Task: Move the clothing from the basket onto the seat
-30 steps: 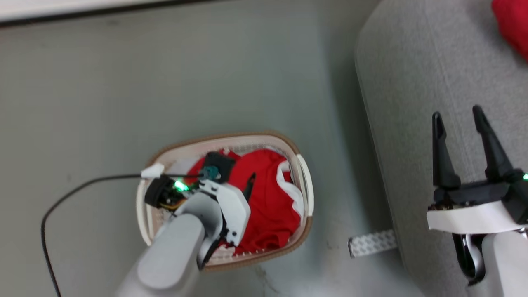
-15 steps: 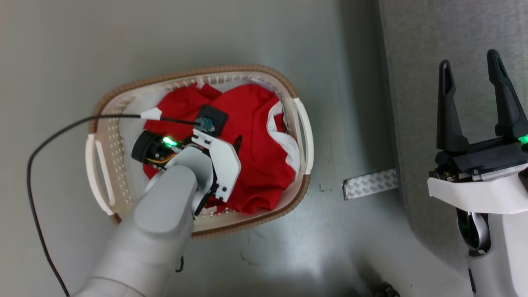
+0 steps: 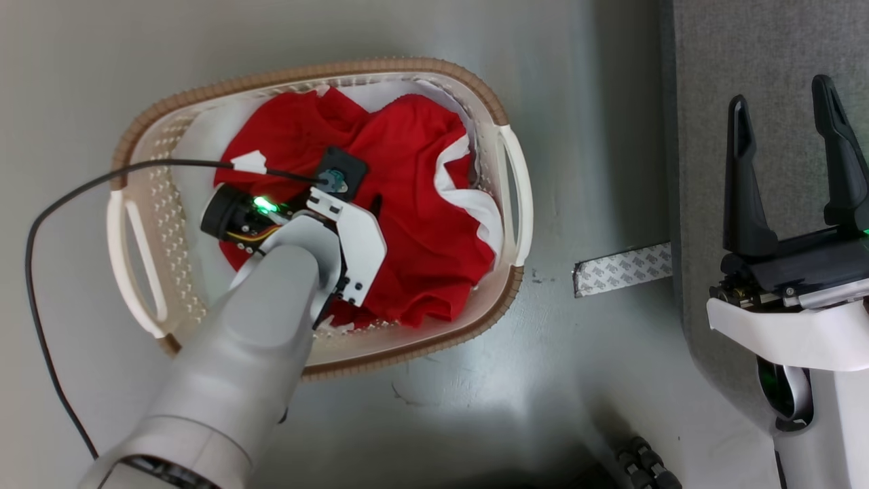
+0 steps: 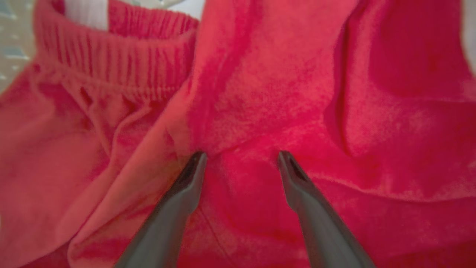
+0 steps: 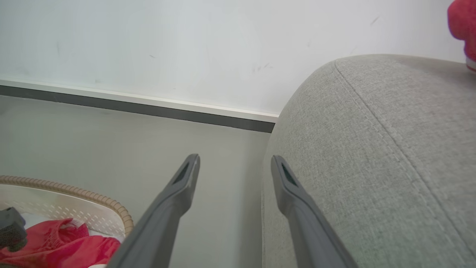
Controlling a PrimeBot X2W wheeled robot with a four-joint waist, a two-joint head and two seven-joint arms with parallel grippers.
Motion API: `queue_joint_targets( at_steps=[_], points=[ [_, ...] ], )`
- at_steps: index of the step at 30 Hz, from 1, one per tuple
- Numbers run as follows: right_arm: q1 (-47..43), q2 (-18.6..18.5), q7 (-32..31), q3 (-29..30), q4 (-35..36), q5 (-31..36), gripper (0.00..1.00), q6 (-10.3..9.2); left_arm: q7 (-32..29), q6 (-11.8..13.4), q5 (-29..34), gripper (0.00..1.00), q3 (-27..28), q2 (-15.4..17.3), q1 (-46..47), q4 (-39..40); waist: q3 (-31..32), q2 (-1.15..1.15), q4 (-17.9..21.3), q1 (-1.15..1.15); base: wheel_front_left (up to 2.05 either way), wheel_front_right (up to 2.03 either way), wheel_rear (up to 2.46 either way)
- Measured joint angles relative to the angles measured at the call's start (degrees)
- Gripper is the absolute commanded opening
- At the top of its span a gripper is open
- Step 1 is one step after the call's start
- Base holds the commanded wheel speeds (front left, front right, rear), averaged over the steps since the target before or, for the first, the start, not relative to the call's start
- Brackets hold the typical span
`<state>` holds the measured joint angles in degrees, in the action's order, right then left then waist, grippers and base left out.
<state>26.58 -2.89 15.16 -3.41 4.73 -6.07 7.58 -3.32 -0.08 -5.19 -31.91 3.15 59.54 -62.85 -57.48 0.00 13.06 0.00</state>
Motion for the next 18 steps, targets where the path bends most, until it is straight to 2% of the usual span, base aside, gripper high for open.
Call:
queue_joint_targets(
  at_steps=[2,3,5,6,11,18],
  points=[
    [0.0,0.0,0.0,-0.1,0.6,0.0,1.0,0.0,1.0,0.1,0.0,1.0,-0.4,0.0,1.1,-2.2,-0.6,0.0,0.4,0.0,0.0,0.0,0.0],
    [-0.1,0.0,0.0,-0.1,0.7,0.0,1.0,0.0,1.5,0.0,0.0,0.87,-0.5,0.0,1.5,-2.9,-0.7,0.0,0.5,0.0,0.0,0.0,0.0],
    [-0.4,0.0,0.0,0.1,0.9,0.0,1.0,0.0,2.5,0.0,0.0,0.22,-0.7,0.0,2.1,-4.0,-1.0,0.0,0.7,0.0,0.0,0.0,0.0],
    [-0.5,0.0,0.0,0.2,1.0,0.1,1.0,0.0,2.9,-0.3,0.0,0.0,-0.9,0.0,2.4,-4.5,-1.1,0.0,0.6,0.0,0.0,0.0,0.0],
    [-0.8,0.0,0.0,0.6,0.6,0.5,1.0,0.0,4.5,-1.1,-0.5,0.0,-1.5,-0.1,2.7,-5.8,-0.5,0.0,0.0,0.0,0.0,0.0,0.0],
    [-0.9,0.0,0.0,0.8,-1.7,1.0,1.0,0.0,9.0,-1.5,-6.9,0.0,-0.9,-0.3,-1.2,-3.6,4.4,0.0,-1.8,0.0,0.0,0.0,0.0]
  ],
)
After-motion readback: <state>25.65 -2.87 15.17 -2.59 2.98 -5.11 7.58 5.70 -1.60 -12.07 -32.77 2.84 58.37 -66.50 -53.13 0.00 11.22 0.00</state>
